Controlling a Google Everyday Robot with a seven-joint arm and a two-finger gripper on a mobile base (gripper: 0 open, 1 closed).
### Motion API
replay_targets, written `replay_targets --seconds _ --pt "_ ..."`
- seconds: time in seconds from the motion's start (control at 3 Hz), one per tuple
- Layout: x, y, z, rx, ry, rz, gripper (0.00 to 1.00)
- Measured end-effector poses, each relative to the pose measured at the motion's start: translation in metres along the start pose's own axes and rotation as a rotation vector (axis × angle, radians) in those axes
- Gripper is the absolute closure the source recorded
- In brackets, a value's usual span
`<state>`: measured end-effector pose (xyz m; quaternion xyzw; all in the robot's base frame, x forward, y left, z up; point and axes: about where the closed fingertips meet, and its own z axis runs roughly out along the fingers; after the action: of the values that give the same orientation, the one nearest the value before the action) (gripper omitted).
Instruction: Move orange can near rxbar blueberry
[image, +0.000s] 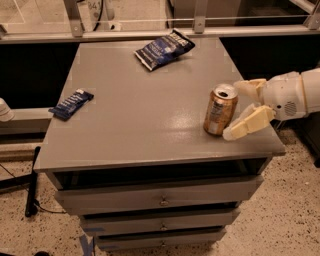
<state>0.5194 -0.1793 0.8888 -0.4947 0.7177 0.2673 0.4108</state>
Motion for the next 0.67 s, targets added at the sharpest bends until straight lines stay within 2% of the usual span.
replay_targets --seconds 0.33,0.67 --pt "-0.003 0.002 0.017 -0.018 -0.054 0.019 0.14" --pt "-0.012 0.003 0.028 -0.025 -0.094 0.023 0.38"
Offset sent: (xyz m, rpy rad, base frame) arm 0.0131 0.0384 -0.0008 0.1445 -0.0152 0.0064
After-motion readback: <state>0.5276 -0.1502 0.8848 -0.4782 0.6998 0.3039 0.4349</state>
